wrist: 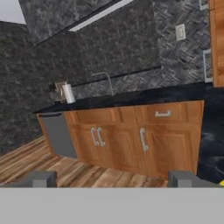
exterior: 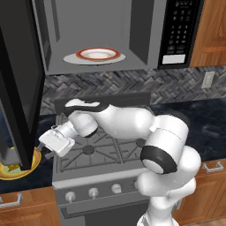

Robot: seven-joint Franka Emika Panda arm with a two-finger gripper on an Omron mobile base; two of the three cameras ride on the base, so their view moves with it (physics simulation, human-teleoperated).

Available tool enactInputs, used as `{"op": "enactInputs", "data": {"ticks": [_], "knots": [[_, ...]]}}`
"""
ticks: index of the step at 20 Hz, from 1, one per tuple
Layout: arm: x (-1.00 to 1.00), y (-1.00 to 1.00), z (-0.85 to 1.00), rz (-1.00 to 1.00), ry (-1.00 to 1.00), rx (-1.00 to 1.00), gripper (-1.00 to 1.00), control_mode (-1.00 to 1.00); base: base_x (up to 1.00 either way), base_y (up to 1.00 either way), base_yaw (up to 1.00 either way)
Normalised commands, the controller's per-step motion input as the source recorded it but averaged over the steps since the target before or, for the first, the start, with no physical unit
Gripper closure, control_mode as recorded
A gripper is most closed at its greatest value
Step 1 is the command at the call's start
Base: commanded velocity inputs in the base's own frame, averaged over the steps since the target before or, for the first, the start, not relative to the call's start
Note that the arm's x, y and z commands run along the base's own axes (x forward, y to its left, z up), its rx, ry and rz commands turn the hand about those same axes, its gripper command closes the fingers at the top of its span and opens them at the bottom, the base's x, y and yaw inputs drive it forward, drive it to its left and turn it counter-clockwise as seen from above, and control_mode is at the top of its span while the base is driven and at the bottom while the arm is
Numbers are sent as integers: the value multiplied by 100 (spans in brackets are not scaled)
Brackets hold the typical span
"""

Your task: Pick the cheese from the counter and place it in the microwave.

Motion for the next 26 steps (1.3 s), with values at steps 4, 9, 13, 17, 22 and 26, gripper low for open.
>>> {"op": "enactInputs", "data": {"ticks": [4, 9, 13, 17, 22, 26], "knots": [[-6, 11, -4, 0, -16, -11, -100, -100, 0, 0, 0], [0, 1, -7, 0, -19, -10, -100, -100, 0, 0, 0], [0, 3, -11, 0, -22, -9, -100, -100, 0, 0, 0], [0, 0, -19, 0, -18, -4, -100, -100, 0, 0, 0], [15, 0, -29, 0, -9, 0, -100, -100, 0, 0, 0], [34, 0, -19, 0, -3, 0, -100, -100, 0, 0, 0]]}}
